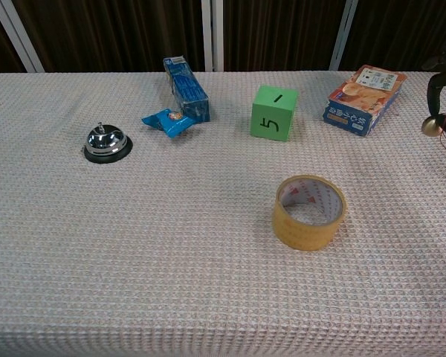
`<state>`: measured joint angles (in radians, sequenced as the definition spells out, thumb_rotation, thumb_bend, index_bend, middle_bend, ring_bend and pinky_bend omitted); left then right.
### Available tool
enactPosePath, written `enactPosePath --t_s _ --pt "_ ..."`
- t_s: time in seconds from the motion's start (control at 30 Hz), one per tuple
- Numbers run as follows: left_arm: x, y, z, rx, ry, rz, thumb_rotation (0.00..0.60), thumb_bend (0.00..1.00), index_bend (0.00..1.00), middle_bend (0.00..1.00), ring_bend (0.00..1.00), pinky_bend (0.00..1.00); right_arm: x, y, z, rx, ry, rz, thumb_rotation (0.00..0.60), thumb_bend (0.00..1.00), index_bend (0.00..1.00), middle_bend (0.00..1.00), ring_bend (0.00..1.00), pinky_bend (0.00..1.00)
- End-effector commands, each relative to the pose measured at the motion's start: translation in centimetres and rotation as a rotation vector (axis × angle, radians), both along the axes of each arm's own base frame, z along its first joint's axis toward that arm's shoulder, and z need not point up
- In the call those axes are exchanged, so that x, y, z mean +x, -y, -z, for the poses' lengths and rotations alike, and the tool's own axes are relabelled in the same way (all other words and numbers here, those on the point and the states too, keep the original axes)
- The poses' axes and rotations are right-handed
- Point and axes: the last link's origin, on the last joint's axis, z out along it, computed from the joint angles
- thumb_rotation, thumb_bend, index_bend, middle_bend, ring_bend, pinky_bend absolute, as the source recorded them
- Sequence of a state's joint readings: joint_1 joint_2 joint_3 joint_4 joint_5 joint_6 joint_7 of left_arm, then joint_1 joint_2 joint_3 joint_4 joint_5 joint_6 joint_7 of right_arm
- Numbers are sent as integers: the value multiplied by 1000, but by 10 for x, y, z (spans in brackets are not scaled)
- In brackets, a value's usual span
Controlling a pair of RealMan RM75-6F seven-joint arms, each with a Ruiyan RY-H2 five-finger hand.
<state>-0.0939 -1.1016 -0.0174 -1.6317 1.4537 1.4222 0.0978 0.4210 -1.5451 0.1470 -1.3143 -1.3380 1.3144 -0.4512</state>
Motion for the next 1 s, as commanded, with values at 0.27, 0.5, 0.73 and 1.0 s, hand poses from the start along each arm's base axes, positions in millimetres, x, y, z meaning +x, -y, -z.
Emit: enactPosePath --t_s 0.27,0.5,0.73,1.0 --pt "-1 -1 1 -6 0 -4 498 130 110 123 132 178 -12 -5 16 58 4 62 600 401 851 164 0 0" --pt "-2 -1 0 -5 2 -8 494 130 110 123 132 178 -18 -9 22 141 133 163 600 406 861 166 0 0" --pt "-3 -1 2 -10 4 -10 496 129 110 123 132 178 -18 -2 11 9 -13 75 600 439 901 182 0 0" --pt "-4 -1 3 -10 6 -12 496 130 110 123 132 178 -17 -4 10 -39 -136 -15 600 441 924 194 0 0"
